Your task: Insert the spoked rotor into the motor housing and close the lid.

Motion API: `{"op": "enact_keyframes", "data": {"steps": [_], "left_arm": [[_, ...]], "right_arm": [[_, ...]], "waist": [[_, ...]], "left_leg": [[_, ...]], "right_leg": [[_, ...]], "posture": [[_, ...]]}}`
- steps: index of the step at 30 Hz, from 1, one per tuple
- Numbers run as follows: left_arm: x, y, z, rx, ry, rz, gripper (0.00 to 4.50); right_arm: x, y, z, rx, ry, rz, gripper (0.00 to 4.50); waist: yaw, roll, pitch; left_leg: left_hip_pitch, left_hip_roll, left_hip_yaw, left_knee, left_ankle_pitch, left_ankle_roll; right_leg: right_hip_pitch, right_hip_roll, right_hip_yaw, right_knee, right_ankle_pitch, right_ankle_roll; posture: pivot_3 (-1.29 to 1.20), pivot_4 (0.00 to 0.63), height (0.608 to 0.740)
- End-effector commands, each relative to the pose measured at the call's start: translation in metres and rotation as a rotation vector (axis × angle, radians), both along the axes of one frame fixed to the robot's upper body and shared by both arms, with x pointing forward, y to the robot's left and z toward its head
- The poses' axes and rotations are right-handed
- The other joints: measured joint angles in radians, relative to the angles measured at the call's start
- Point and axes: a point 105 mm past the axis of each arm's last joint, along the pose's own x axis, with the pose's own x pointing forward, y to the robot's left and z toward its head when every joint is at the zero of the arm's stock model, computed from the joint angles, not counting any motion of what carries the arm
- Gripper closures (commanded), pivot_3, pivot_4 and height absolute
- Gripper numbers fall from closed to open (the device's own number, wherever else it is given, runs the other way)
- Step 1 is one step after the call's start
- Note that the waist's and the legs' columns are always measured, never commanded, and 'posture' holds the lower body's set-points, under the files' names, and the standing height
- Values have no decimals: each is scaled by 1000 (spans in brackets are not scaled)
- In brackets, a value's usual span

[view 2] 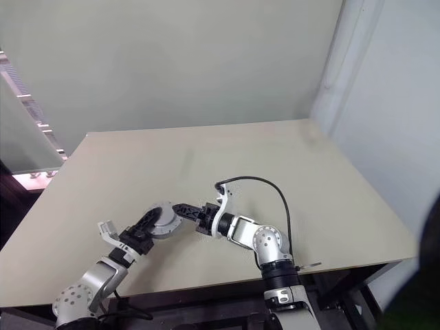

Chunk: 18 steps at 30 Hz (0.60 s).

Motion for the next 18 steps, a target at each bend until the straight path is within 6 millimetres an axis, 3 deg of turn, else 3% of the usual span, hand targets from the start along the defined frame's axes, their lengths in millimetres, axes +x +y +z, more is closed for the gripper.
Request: {"op": "enact_keyframes", "data": {"steps": [1,5,13,18], "left_arm": [[7,10,35,2,-150,28,2474],[10,16,37,47,-162,67,2474],[18,29,27,319,-132,132,2474],[25,40,30,393,-152,207,2474]], "right_arm": [[2,-2,14,17,-81,7,0],[-6,1,16,-19,-169,64,0],[-16,3,16,-165,-503,107,0],[-21,5,14,-242,-692,132,0]], "waist": [[0,0,0],[0,0,0],[1,-1,0],[3,-3,1]], "left_leg": [[0,0,0,0,0,0],[0,0,0,0,0,0],[0,0,0,0,0,0],[0,-1,0,0,0,0]], "right_leg": [[0,0,0,0,0,0],[0,0,0,0,0,0],[0,0,0,0,0,0],[0,0,0,0,0,0]], "posture": [[0,0,740],[0,0,740],[0,0,740],[0,0,740]]}}
